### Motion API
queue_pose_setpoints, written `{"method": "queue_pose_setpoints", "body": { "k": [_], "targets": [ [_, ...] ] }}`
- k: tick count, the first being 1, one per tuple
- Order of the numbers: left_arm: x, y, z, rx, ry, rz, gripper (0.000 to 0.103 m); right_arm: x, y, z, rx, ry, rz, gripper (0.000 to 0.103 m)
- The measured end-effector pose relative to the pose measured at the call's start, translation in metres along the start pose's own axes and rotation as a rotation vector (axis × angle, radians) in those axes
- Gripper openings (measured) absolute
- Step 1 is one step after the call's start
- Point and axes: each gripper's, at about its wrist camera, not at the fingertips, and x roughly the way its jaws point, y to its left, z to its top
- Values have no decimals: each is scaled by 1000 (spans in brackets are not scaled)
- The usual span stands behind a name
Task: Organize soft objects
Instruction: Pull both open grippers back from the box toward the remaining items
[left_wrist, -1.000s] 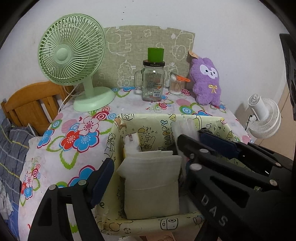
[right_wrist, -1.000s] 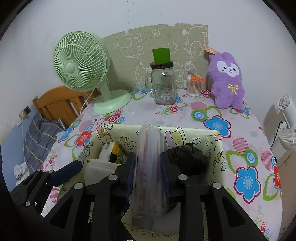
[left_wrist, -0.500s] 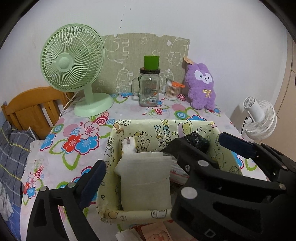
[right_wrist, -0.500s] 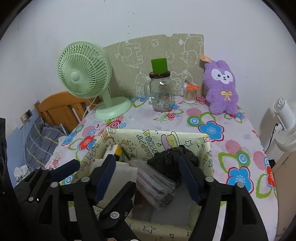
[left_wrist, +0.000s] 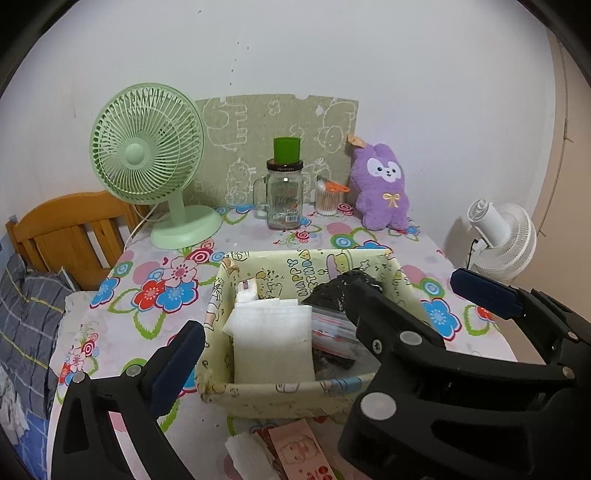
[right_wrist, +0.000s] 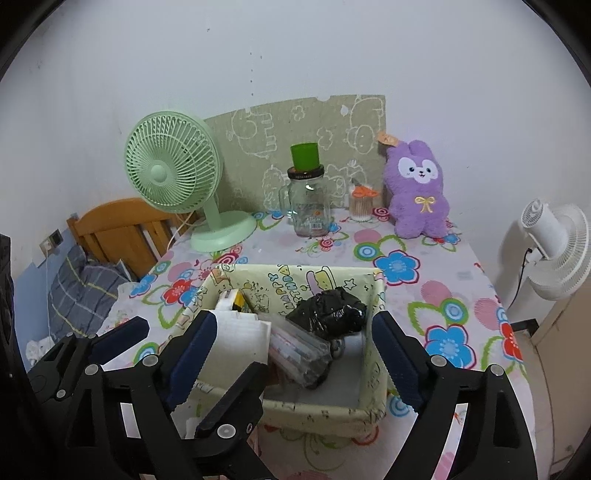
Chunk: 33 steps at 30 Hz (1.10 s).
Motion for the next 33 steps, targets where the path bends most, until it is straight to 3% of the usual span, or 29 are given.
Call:
{"method": "queue_pose_setpoints", "body": {
  "k": [18, 33],
  "targets": [
    [-52, -12, -18, 24, -63, -22, 103, -59, 8, -18, -1, -65, -36, 96],
    [-64, -16, -50, 47, -51, -37, 103, -77, 13, -53, 4, -72, -88, 99]
  ]
}}
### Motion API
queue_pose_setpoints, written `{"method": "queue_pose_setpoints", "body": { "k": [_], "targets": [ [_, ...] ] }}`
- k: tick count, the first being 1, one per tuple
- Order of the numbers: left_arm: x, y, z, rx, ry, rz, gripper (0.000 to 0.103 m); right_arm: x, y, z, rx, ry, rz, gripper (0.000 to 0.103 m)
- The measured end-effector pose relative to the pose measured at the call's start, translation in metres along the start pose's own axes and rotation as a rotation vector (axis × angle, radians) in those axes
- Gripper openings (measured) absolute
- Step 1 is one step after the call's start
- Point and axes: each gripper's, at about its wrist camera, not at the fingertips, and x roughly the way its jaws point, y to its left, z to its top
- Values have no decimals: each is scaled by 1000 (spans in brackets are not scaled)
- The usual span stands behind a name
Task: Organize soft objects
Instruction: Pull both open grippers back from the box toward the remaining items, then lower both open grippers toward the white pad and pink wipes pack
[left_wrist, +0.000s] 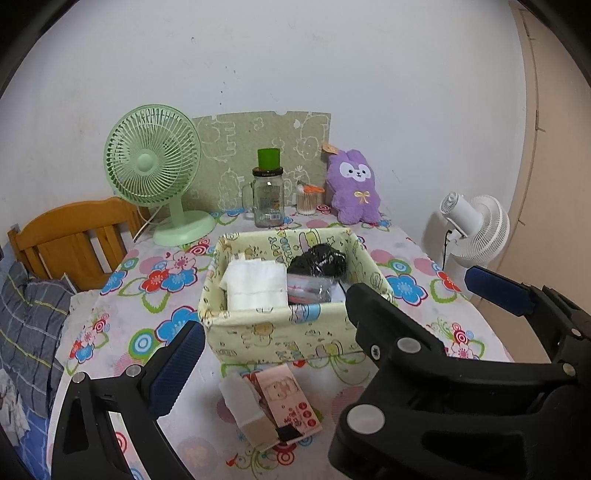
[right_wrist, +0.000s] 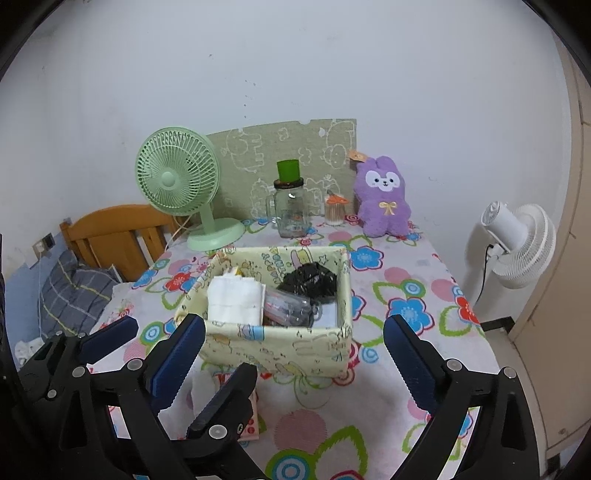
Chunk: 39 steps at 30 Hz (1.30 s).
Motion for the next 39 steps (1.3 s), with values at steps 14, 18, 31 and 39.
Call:
{"method": "queue_pose_setpoints", "body": {
  "k": [14, 18, 31, 39],
  "targets": [
    [2, 6, -37, -14, 54, 21, 103, -1, 10, -35, -15, 22, -18, 99],
    [3, 10, -49, -12, 68, 22, 103, 2, 13, -47, -21, 31, -34, 99],
    [10, 24, -85, -17, 116, 32, 102, 12, 27, -83, -53, 51, -10, 99],
    [18, 37, -97, -31, 146, 50, 102, 28, 37, -96, -60, 110, 33, 99]
  ]
}}
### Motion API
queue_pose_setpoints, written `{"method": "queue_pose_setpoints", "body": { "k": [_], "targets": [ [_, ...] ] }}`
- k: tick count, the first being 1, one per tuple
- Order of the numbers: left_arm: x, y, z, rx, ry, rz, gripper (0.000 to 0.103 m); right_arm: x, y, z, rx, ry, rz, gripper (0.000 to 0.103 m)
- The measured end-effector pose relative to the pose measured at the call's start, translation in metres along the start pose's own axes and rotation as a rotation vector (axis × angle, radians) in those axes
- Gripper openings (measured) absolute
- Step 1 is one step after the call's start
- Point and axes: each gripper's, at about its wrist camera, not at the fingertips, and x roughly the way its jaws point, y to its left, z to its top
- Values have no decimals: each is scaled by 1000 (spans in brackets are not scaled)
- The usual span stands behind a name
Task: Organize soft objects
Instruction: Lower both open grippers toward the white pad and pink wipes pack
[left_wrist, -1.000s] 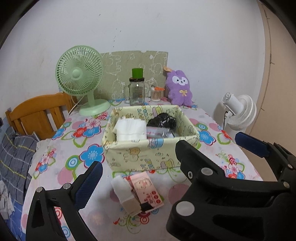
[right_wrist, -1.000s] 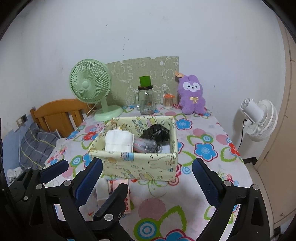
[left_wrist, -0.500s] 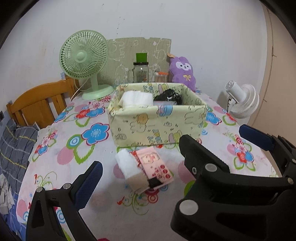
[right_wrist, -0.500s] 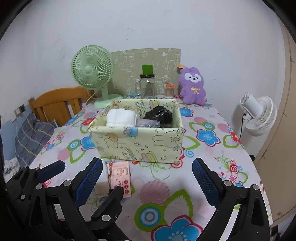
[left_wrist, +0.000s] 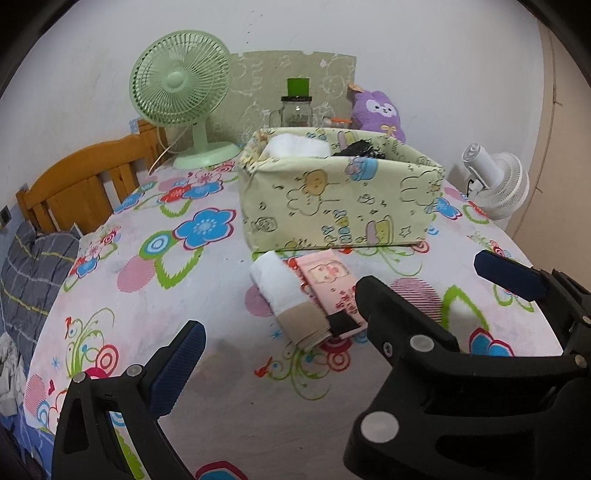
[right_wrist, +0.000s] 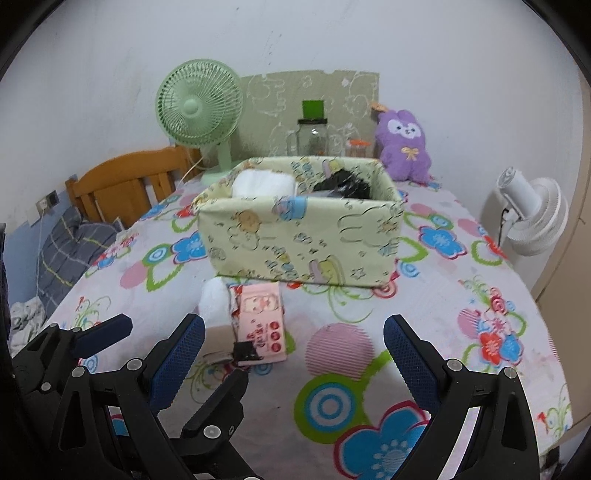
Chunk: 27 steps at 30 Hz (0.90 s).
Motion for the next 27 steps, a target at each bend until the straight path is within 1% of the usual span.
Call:
{"method": "queue_pose_setpoints", "body": {
  "k": [3, 4, 5, 8, 13, 19, 23, 27],
  "targets": [
    [5, 6, -1, -13, 17, 16, 101, 7, 4, -1, -7, 17, 6, 99],
    [7, 9, -1, -15, 22, 21, 100, 9, 5, -1, -6, 22, 8, 99],
    [9, 10, -1, -17, 26, 23, 97, 12, 6, -2, -5, 30, 8, 99],
    [15, 15, -2, -26, 42, 31, 96, 20, 6, -2, 1, 50, 4, 99],
    [25, 19, 0, -38, 59, 33, 94, 31, 7, 0, 2, 70, -7, 98],
    [39, 19, 7, -46, 76, 37, 89, 42, 3, 4, 16, 86, -21, 97],
    [51, 20, 10, -58, 98, 30, 79, 49, 1, 6, 25, 98, -25, 97],
    [57, 22, 11, -68, 107, 14, 67, 56, -3, 7, 38, 112, -25, 97]
  ]
}}
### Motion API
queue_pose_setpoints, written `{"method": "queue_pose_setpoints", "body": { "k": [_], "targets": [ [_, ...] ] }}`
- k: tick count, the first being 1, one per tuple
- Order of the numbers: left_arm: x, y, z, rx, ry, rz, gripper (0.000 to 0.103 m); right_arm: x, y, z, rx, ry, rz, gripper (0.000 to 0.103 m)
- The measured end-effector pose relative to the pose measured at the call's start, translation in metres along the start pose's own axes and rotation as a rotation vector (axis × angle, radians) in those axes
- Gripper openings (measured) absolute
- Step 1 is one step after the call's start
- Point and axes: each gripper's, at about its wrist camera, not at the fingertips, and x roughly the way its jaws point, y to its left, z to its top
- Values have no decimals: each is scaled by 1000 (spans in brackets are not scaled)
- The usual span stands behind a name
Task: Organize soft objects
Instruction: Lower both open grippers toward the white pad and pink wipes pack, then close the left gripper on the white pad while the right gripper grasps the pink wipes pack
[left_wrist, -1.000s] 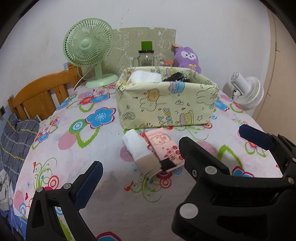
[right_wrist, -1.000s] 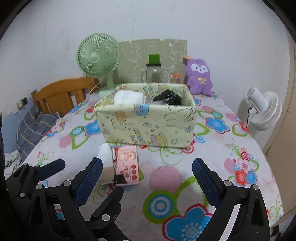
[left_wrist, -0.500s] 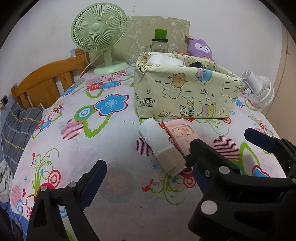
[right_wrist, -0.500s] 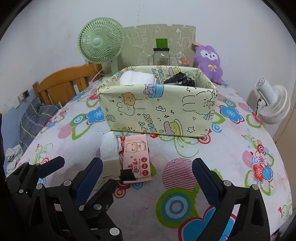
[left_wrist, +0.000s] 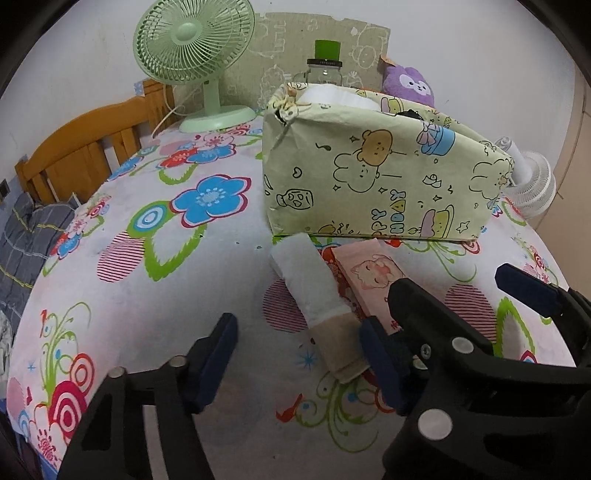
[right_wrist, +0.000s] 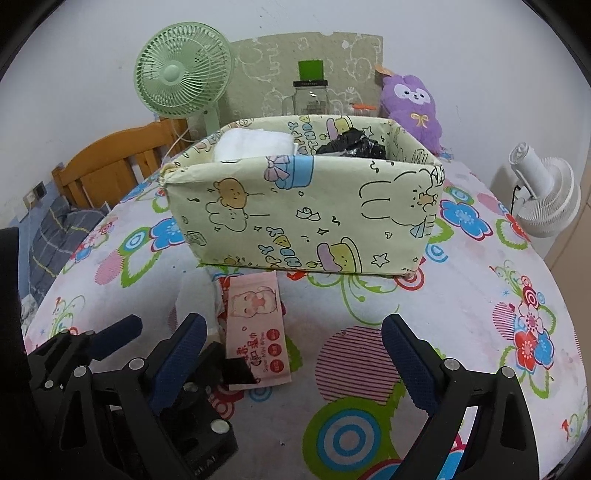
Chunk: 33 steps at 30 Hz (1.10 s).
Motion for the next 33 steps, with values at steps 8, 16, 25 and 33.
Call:
{"method": "queue_pose_setpoints", "body": {
  "k": [8, 16, 25, 33],
  "targets": [
    [-1, 4, 2, -6, -10, -10, 37, 9, -1, 3, 17, 20, 22, 97],
    [-4, 12, 1, 17, -5, 18, 34, 22, 9, 4, 0, 61, 43, 88],
    [-1, 14, 3, 28, 6, 0, 34, 36, 15, 5, 7, 105, 62, 73],
    [2, 18, 6, 18, 10, 16, 51, 43, 20, 9, -15, 109, 58, 59]
  ]
}}
